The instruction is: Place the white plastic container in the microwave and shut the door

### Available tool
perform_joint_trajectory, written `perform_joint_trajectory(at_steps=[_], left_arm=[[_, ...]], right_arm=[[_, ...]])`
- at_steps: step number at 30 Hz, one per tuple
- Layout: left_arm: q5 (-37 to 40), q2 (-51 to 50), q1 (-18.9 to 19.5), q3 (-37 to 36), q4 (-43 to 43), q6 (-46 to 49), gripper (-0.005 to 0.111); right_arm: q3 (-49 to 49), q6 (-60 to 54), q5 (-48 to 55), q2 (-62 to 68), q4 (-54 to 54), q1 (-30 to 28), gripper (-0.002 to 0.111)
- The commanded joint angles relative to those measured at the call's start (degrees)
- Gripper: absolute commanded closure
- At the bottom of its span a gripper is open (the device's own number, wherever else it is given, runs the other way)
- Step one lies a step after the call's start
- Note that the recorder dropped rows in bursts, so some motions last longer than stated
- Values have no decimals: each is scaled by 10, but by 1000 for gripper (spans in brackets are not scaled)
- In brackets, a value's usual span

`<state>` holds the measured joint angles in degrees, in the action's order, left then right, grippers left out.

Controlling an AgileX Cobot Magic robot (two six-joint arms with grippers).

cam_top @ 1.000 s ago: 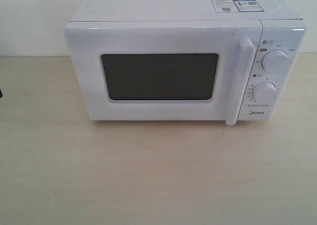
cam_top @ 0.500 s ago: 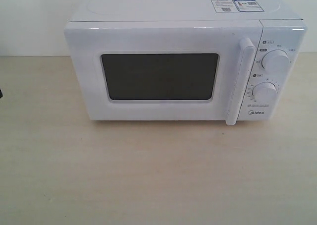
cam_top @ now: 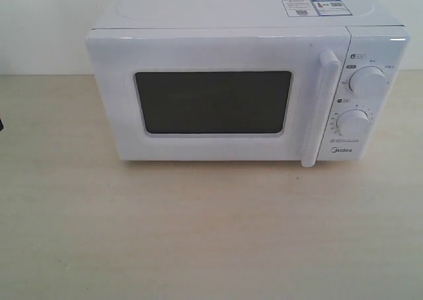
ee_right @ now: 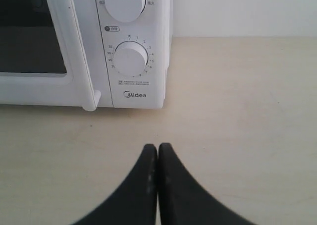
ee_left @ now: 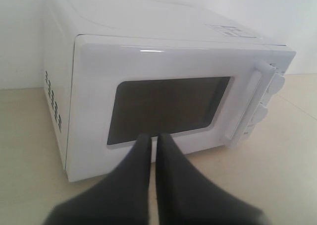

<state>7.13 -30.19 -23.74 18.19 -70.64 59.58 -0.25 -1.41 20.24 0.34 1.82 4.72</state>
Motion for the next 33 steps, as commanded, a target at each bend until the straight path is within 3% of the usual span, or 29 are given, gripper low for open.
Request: perform_joint_trajectory(at_steps=[1, 6, 33], left_arm=[[-2, 5, -3, -2, -1, 2, 102], [-1, 5, -3, -2, -1, 2, 102], [-3, 5, -3, -2, -1, 2, 102]], right_arm=[[2, -6, 0, -3, -9, -3, 108], [2, 6, 0, -3, -9, -37, 108], [2, 9, -3, -3, -9, -36, 108]])
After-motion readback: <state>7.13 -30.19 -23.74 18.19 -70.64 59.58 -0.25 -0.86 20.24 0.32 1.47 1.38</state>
